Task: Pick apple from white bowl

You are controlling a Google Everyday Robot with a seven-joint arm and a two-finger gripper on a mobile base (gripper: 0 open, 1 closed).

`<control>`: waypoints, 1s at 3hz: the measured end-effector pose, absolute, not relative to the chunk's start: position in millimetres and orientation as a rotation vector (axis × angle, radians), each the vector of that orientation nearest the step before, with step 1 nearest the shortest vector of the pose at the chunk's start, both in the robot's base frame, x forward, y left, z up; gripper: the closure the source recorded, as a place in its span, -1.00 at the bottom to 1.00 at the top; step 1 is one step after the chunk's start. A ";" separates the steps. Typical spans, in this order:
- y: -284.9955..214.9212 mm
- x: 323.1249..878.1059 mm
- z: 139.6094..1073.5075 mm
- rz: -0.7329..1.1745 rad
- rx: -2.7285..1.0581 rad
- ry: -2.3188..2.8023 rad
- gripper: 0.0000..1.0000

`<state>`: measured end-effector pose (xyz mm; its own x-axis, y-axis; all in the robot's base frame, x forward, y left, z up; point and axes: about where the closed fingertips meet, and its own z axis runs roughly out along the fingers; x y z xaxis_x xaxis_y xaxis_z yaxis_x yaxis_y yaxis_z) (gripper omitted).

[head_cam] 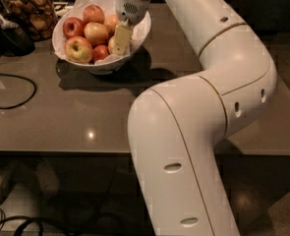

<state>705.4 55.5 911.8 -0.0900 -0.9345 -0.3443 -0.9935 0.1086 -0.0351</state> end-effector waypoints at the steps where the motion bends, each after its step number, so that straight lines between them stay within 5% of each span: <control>1: 58.2 711.3 923.4 0.277 -1.858 2.085 1.00; 3: 52.2 705.7 959.4 0.228 -1.792 2.061 1.00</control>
Offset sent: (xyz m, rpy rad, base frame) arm -0.0266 -0.0169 0.0722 0.0244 -0.1176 -0.0558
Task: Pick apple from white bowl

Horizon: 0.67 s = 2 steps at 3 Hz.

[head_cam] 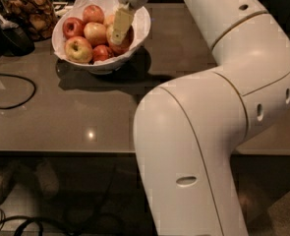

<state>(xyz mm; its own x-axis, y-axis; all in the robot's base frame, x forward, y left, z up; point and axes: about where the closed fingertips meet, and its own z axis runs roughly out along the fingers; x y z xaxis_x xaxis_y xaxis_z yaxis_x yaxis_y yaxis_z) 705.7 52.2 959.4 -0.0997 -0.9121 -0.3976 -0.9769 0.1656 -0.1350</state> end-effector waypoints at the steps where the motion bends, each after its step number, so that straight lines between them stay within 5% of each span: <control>1: 52.1 705.6 959.6 0.228 -1.792 2.061 1.00; 2: 60.2 690.2 987.5 0.235 -1.818 1.982 1.00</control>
Offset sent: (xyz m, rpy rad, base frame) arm -0.0563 0.0075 0.0714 0.0387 -0.0501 0.1321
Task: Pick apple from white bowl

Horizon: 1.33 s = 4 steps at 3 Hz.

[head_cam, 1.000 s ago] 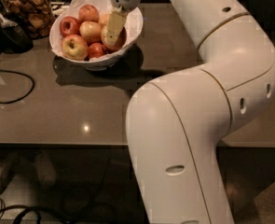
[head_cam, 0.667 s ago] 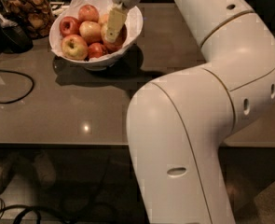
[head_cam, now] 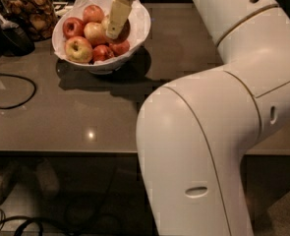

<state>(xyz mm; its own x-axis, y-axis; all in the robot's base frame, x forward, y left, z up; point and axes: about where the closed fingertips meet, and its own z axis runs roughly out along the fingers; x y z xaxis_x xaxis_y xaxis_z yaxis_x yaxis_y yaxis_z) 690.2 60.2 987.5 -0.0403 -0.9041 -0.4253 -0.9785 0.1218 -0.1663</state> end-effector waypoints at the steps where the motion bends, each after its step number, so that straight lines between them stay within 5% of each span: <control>1: 68.0 669.8 1018.4 0.238 -1.848 1.899 1.00; 4: 84.7 635.4 1070.6 0.241 -1.869 1.759 1.00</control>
Offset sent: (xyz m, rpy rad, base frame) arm -0.0835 0.0064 0.0890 0.0169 -0.0494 0.1524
